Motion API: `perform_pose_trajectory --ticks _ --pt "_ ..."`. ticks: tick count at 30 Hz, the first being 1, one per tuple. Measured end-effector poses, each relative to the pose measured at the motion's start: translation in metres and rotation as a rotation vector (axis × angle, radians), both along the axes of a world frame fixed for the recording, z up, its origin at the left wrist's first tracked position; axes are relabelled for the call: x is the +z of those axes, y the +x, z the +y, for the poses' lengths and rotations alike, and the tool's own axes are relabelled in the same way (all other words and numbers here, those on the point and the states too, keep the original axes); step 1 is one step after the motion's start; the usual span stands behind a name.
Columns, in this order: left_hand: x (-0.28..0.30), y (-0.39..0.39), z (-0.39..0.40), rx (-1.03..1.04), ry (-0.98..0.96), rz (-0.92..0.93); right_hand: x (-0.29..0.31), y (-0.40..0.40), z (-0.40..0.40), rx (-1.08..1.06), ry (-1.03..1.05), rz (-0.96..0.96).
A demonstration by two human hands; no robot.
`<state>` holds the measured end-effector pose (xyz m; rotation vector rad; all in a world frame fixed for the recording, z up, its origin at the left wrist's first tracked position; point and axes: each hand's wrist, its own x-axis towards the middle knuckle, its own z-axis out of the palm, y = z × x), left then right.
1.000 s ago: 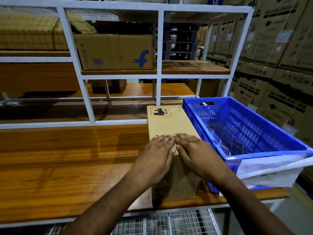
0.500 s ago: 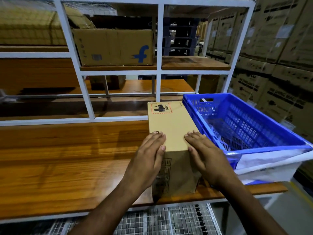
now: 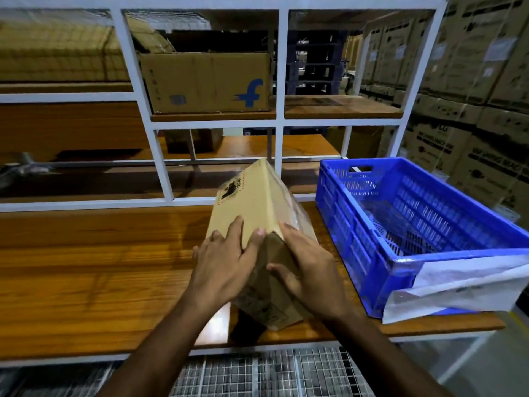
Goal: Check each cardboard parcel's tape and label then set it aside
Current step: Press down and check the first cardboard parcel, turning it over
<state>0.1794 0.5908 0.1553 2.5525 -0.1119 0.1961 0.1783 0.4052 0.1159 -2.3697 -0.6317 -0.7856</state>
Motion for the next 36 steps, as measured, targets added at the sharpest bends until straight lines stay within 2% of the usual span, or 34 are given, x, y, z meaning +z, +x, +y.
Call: perform_pose_trajectory --ticks 2,6,9,12,16,19,22,24,26,29,32,36 --pt "0.004 0.009 0.007 0.025 -0.244 0.085 0.002 0.001 0.017 -0.005 -0.076 -0.023" --pt "-0.006 0.011 0.016 0.05 -0.61 0.076 0.005 -0.003 0.038 0.014 -0.174 -0.052" --pt "-0.026 0.015 0.023 0.069 -0.763 0.149 -0.002 -0.004 0.05 0.047 -0.323 -0.098" --pt "-0.051 0.013 0.021 0.094 -0.785 0.099 -0.025 0.0 0.06 0.083 -0.493 -0.112" --pt "-0.086 0.008 0.022 0.082 -0.626 -0.015 -0.045 0.004 0.059 0.108 -0.57 -0.057" --pt "-0.086 0.014 0.027 0.035 -0.45 -0.026 -0.027 0.013 0.049 0.122 -0.371 0.083" --pt "-0.066 0.031 0.027 0.042 -0.04 0.045 -0.008 0.038 0.032 0.001 -0.293 0.168" --pt "-0.049 0.055 0.022 0.023 0.168 0.077 -0.004 0.067 0.022 -0.065 -0.382 0.242" --pt "-0.039 0.087 0.013 -0.075 0.218 0.078 0.0 0.101 0.017 -0.109 -0.503 0.355" --pt "-0.039 0.139 -0.003 -0.159 0.312 0.04 0.001 0.152 0.016 -0.117 -0.566 0.505" --pt "-0.039 0.183 -0.014 -0.176 0.414 0.029 0.001 0.191 0.017 -0.095 -0.545 0.578" --pt "-0.042 0.219 -0.023 -0.223 0.443 0.013 0.006 0.224 0.018 -0.112 -0.566 0.598"
